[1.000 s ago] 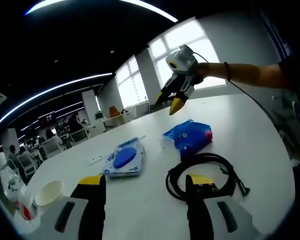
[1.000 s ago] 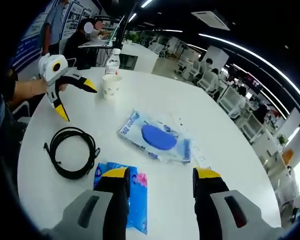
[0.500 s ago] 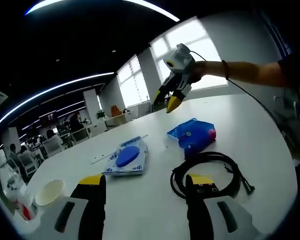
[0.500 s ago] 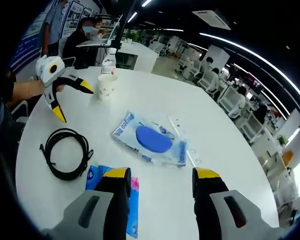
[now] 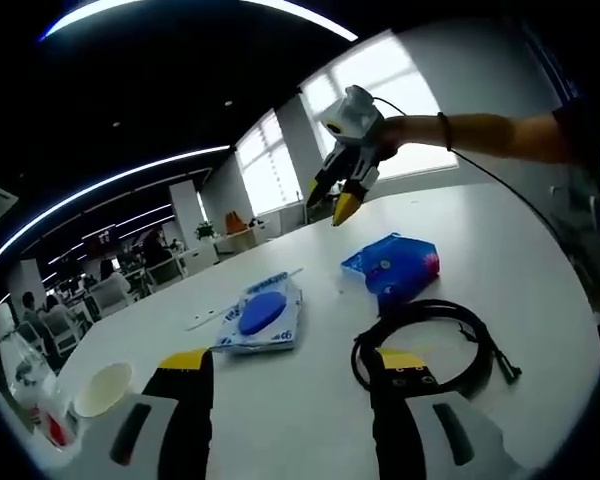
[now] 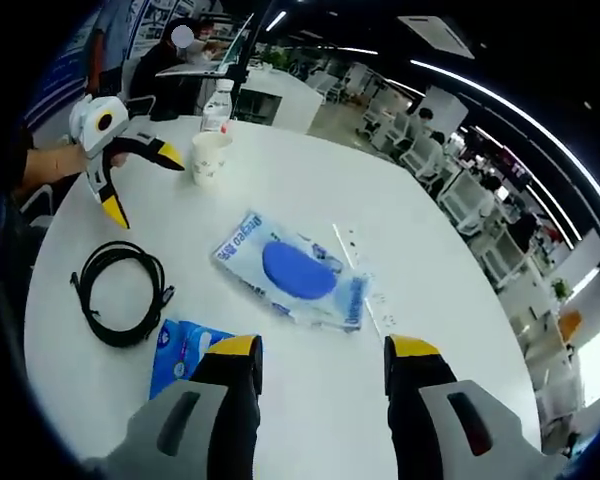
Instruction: Arrange the tabletop items into an orderly group along one side of the table until the central work area is clear of visible clutter.
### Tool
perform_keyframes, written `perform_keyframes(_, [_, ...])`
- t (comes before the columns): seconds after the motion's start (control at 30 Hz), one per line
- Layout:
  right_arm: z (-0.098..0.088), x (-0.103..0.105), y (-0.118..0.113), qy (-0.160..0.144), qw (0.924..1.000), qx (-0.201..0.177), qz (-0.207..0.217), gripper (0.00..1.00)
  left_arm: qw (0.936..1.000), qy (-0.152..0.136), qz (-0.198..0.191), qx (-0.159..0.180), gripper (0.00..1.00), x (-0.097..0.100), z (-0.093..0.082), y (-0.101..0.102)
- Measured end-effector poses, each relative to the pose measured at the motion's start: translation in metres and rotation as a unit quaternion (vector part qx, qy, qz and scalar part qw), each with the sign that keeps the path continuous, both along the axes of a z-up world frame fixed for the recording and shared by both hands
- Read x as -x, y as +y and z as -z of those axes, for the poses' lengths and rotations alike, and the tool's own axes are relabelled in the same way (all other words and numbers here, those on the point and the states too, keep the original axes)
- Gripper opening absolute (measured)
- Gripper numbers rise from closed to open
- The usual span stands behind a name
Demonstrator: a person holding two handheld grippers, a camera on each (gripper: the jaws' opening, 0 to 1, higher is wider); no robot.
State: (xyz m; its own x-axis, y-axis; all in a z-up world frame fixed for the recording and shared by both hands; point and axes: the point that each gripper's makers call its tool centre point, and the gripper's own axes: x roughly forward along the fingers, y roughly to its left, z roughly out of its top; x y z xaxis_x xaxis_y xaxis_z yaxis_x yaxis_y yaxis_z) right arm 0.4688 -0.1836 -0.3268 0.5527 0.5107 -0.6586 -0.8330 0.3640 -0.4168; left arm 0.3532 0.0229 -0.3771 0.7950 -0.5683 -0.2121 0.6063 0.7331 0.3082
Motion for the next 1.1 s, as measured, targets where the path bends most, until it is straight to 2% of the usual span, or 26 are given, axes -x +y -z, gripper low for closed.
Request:
perform_keyframes(0.13, [-0.001, 0.000, 0.000, 0.000, 1.0000, -0.005, 0.001, 0.46, 1.0000, -0.002, -0.001, 0.002, 0.62, -0.002, -0.001, 0.000])
perform_keyframes(0.43, [0.002, -0.007, -0.002, 0.005, 0.9999, 0.007, -0.008, 0.46, 0.9999, -0.011, -0.007, -0.004, 0.61, -0.008, -0.003, 0.000])
perform_keyframes(0.8, [0.002, -0.024, -0.003, -0.002, 0.9999, 0.003, -0.010, 0.42, 0.9998, -0.010, -0.013, -0.008, 0.58, -0.013, -0.002, 0.003])
perform_keyframes(0.9, [0.006, -0.026, -0.001, 0.001, 0.9999, -0.003, -0.010, 0.42, 0.9998, -0.009, -0.013, -0.008, 0.58, -0.014, 0.000, 0.002])
perform_keyframes(1.1, [0.015, -0.027, -0.001, -0.002, 0.9998, 0.009, -0.015, 0.43, 0.9998, -0.007, -0.014, -0.013, 0.58, -0.016, 0.002, 0.002])
